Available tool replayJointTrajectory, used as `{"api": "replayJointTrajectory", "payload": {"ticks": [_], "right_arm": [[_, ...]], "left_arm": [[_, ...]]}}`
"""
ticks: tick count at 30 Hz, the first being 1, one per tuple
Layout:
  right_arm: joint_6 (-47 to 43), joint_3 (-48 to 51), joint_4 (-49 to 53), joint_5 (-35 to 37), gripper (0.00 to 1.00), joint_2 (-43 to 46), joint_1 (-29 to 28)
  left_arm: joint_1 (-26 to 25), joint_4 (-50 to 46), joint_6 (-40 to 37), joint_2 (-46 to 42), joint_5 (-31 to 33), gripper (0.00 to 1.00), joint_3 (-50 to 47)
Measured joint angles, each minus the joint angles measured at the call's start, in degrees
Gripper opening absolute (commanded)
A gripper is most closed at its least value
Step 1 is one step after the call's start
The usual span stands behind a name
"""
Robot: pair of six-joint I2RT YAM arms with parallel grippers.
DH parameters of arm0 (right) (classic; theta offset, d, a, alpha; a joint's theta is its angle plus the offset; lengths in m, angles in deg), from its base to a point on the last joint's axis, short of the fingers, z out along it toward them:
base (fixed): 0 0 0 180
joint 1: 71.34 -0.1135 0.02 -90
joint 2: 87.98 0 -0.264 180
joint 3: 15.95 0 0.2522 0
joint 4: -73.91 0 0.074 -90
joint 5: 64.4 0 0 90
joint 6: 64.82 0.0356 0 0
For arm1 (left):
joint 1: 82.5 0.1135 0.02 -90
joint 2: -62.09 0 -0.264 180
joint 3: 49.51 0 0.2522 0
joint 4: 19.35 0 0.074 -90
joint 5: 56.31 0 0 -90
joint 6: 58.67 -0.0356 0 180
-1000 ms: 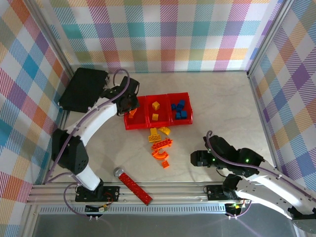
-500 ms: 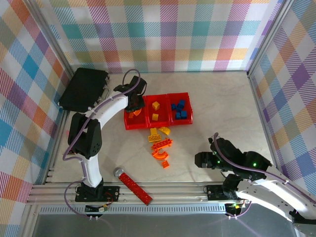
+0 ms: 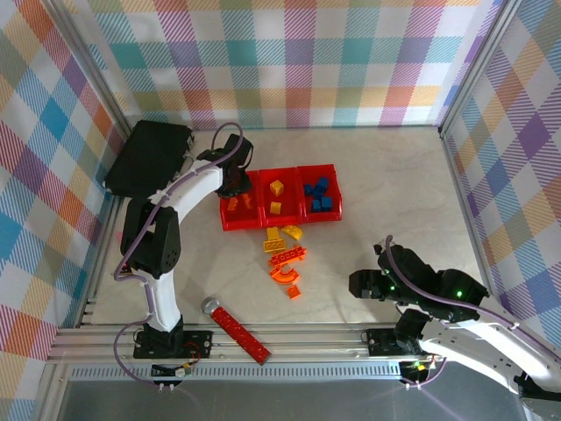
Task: Sort the legos into containers by color
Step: Place the lego in the container, then pick up the lego from the center of the table.
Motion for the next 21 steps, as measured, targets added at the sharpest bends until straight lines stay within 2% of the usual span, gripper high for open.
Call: {"api": "replayJointTrajectory", "payload": {"ticks": [10,13,17,21], "right_arm": [[0.26,-0.04,0.09,-0.04,0.73,0.0,0.0],[0.46,-0.04,0.02,-0.04,0.73,0.0,0.0],[0.63,-0.04,-0.96,-0.22,0.73,-0.59,0.0],[0.59,-0.02,-2.75,-0.72,0.74,-2.91,0.0]], "left_arm": [[0.04,3.39,-0.22,-1.46,-3.15,0.46,-4.24],[0.04,4.96,-0.17,-6.19,-5.14,0.48,-8.41],[-0.61,7.15,0.15,-16.7,-6.69,0.5,-14.6],[-3.28,7.43,0.7,-26.03,-6.6,0.51,-18.38]]}}
